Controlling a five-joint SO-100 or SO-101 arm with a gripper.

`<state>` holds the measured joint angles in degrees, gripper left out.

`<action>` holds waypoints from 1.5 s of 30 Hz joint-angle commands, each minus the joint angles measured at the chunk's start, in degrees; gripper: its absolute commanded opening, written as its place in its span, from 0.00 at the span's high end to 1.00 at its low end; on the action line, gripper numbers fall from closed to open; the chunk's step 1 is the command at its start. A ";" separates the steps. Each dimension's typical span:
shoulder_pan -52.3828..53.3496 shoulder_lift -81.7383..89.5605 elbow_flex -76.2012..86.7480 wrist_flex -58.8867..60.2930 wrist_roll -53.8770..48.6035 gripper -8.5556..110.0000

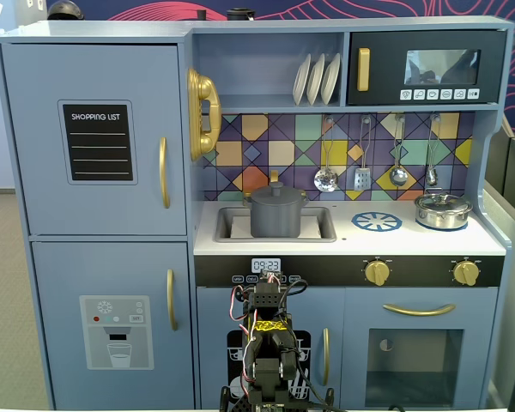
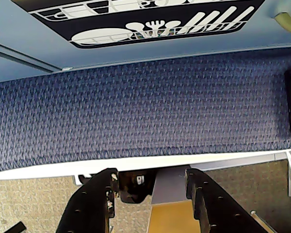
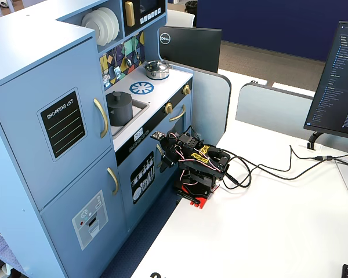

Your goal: Take off the lid from the gray recipient and place it on the counter

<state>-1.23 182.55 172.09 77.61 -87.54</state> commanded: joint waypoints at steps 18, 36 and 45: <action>5.10 -0.44 -1.14 8.00 0.00 0.93; 3.60 -18.46 -48.78 -32.17 -1.67 0.89; 3.78 -23.38 -50.80 -47.37 -0.70 0.76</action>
<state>2.29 161.81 125.68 34.98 -88.86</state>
